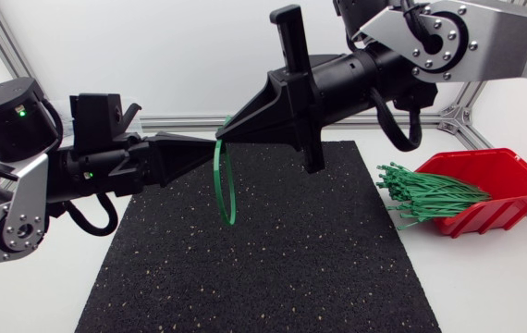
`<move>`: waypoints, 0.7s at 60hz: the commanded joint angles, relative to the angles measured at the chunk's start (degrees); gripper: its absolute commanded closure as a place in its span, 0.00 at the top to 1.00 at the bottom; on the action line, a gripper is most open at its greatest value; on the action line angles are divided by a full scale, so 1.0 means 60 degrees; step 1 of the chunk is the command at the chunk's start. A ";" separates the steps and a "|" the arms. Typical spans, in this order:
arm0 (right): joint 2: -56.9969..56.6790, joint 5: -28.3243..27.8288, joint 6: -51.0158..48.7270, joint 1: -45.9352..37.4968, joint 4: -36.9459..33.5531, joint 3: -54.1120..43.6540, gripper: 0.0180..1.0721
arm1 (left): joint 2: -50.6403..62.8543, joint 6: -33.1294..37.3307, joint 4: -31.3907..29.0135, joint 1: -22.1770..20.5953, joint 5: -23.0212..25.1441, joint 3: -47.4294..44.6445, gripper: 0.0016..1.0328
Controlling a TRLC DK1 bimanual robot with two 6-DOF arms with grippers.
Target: Take a green cable tie from the red box, thread the tail through the head to close it, then place it in the transparent bin on the left.
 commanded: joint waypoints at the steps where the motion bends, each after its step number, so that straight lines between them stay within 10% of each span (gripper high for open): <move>1: -0.0166 -0.0089 0.0313 -0.0031 -0.0182 -0.0329 0.05 | -0.0336 0.0364 0.0183 -0.0168 -0.0098 -0.0281 0.03; 42: -0.1338 0.0058 0.0400 0.0438 -0.0548 -0.0636 0.05 | -0.0965 -0.0163 0.0124 -0.0944 -0.0933 -0.0135 0.03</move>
